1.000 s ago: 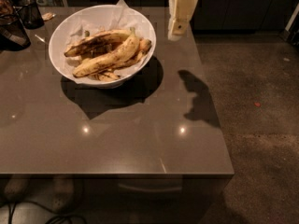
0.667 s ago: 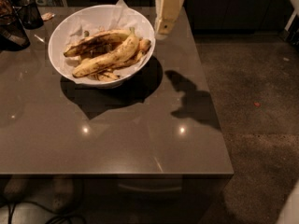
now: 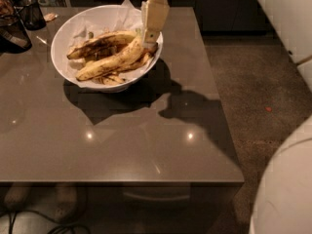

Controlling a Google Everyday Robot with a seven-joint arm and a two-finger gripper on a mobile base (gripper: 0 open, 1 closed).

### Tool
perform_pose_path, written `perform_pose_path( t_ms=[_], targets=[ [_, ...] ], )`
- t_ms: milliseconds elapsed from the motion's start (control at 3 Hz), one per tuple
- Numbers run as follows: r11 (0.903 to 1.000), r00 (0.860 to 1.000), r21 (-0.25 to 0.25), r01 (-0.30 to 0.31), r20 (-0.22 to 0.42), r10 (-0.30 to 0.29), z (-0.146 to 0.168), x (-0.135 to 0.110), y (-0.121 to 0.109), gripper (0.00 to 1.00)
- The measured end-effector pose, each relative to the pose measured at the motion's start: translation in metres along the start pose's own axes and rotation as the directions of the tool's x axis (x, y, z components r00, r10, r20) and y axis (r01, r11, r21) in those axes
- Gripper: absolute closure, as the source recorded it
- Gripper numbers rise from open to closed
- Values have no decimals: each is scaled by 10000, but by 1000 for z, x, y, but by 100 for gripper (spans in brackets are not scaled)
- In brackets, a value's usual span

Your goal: Pick banana from white bowl

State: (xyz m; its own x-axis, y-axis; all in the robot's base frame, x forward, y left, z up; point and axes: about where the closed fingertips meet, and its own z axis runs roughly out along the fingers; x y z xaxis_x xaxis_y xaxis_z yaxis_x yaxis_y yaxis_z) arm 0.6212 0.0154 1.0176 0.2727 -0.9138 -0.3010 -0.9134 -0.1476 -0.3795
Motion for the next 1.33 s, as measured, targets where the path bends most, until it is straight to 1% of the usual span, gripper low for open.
perform_pose_path(
  t_ms=[333, 667, 1333],
  targets=[
    [9977, 9982, -608, 313, -500, -344, 30, -15, 3, 21],
    [9933, 9965, -1088, 387, -696, -465, 55, -27, 5, 18],
    [9843, 9963, -1745, 258, -762, -396, 86, -42, 10, 22]
  ],
)
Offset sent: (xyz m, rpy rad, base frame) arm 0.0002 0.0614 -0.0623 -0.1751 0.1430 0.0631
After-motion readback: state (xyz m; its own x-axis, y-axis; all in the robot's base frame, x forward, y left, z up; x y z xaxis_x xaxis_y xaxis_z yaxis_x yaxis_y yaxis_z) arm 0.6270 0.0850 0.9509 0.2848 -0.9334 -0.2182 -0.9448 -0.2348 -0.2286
